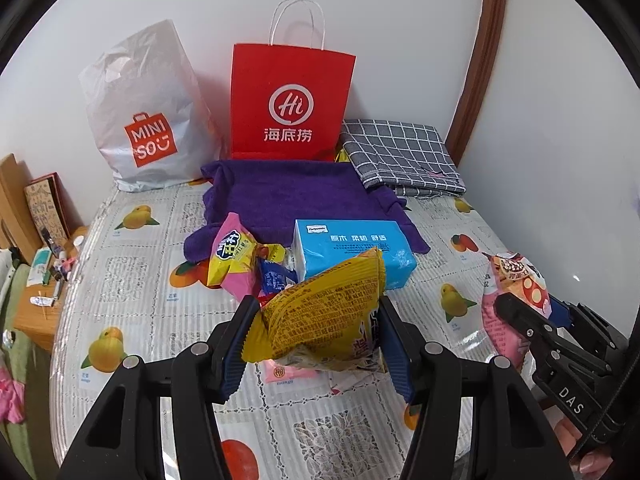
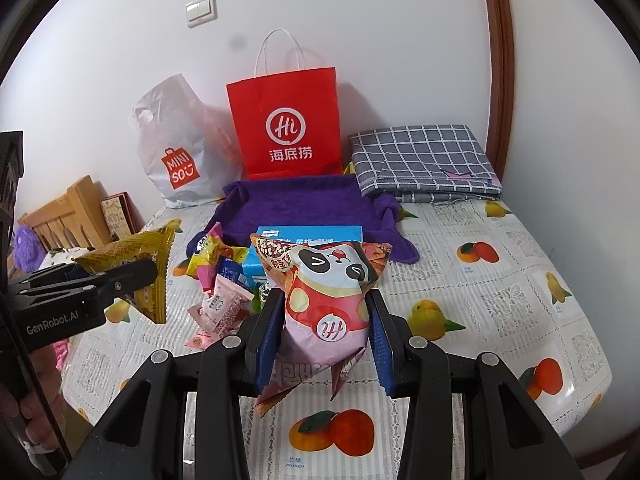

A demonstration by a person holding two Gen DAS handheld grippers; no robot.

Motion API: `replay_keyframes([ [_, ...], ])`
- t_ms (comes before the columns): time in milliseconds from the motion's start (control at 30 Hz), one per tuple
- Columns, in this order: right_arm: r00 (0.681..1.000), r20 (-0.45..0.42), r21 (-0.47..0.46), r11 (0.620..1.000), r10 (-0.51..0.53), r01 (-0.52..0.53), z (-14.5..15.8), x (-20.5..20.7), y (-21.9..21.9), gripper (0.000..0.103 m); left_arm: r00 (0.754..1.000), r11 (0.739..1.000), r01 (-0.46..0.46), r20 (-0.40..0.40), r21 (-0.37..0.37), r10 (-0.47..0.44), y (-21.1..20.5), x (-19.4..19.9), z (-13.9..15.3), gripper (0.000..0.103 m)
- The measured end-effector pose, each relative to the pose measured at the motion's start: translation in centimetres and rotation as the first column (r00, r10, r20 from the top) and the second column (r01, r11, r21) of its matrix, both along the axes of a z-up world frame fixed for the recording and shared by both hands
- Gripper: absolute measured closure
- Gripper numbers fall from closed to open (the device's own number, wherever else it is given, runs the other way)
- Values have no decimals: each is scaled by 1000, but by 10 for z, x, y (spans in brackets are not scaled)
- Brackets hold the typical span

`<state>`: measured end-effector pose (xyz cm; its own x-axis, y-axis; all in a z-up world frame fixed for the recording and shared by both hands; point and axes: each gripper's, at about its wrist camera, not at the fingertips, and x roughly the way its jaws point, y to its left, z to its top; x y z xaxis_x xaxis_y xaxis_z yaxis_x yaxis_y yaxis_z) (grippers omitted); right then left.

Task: Organize snacks
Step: 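Lift both held snack bags and carry them toward the purple towel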

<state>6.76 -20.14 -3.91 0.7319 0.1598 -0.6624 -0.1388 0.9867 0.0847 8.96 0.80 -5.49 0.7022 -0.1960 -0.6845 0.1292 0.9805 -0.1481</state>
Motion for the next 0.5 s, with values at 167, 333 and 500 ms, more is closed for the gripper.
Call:
replay_keyframes([
  [167,1000,-8,-12,1000,-7,7,0,9,6,62,1000,1000,17,-18,-9,-17,4,14,-5,47],
  [333,1000,-8,-18,1000,-10,9,4,16,9,62,1000,1000,7,-7,-28,-8,11,20,2,47],
  [500,1000,-9,-30,999,21,-21,13,28,17,62,1000,1000,-11,3,-21,11,19,25,12,47],
])
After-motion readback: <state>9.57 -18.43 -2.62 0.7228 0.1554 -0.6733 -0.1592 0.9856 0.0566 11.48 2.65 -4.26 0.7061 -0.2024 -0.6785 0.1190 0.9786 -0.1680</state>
